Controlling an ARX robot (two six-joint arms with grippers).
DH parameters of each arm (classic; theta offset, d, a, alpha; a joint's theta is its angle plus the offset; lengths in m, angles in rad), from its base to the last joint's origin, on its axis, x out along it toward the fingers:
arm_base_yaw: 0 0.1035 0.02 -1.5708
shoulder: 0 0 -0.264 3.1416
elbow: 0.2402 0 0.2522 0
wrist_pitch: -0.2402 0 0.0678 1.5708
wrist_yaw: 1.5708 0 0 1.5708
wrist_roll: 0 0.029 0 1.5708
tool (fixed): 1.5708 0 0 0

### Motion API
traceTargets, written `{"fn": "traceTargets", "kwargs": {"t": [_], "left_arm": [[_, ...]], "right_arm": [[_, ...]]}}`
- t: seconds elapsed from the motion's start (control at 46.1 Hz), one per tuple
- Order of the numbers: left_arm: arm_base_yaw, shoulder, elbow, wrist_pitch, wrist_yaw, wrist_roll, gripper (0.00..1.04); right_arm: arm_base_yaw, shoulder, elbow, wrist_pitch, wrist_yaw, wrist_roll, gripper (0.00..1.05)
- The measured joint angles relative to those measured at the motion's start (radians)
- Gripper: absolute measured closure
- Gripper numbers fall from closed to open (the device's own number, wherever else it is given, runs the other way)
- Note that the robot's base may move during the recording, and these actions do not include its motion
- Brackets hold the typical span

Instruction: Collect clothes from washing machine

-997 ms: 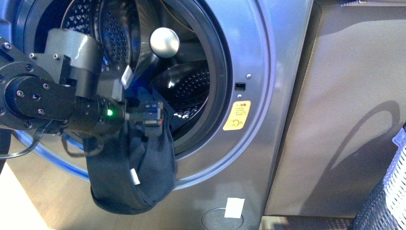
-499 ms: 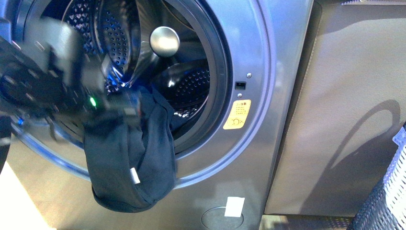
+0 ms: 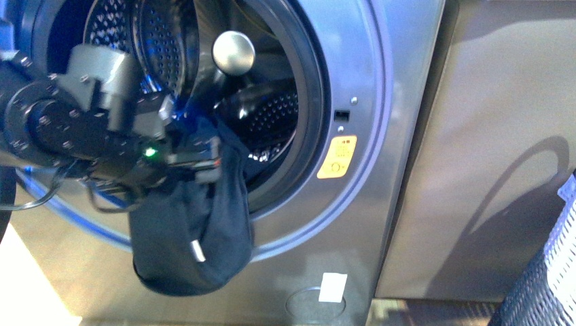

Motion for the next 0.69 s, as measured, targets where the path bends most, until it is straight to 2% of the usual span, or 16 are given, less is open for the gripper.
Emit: {"fn": "traceTargets", "kwargs": {"t": [0.39, 0.542, 0.607, 0.694], "left_arm": [[-0.055, -0.006, 0.002, 0.000, 0.011, -0.058, 0.06], [-0.067, -0.003, 0.019, -0.006, -0.025, -0.047, 0.07], [-0.072, 0.010, 0.039, -0.018, -0.071, -0.021, 0.07], [-0.079, 0.057, 0.078, -0.025, -0.212, 0.085, 0.07]], "right_arm": [[0.000, 0.000, 0.000, 0.000, 0.000, 0.000, 0.07], [0.000, 0.000, 0.000, 0.000, 0.000, 0.000, 0.07], [0.000, 0.000, 0.000, 0.000, 0.000, 0.000, 0.07], [0.000, 0.000, 0.000, 0.000, 0.000, 0.000, 0.07]]}}
